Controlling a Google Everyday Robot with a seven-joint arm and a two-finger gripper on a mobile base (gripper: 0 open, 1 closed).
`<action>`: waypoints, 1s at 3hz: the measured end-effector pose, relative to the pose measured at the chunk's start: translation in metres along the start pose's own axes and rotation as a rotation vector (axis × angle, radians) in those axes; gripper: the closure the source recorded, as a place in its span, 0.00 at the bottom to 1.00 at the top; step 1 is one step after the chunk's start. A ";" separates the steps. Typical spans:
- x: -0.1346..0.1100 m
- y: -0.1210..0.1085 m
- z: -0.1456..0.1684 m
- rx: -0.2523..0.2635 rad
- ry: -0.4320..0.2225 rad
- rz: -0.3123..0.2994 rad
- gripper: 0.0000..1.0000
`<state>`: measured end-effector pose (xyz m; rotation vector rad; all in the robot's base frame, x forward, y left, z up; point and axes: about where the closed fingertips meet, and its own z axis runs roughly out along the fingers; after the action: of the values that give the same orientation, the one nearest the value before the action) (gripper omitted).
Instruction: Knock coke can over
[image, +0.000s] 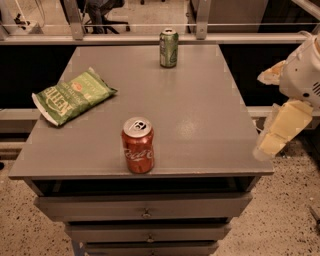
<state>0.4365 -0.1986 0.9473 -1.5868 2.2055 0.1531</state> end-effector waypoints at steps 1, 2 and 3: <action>-0.027 0.015 0.031 -0.042 -0.173 0.052 0.00; -0.066 0.034 0.057 -0.080 -0.326 0.082 0.00; -0.109 0.060 0.087 -0.117 -0.452 0.080 0.00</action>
Offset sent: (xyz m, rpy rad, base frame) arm 0.0029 0.1579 -0.0479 0.5795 -0.0166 0.0265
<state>0.4327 -0.0536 0.9022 -1.3572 1.9299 0.6114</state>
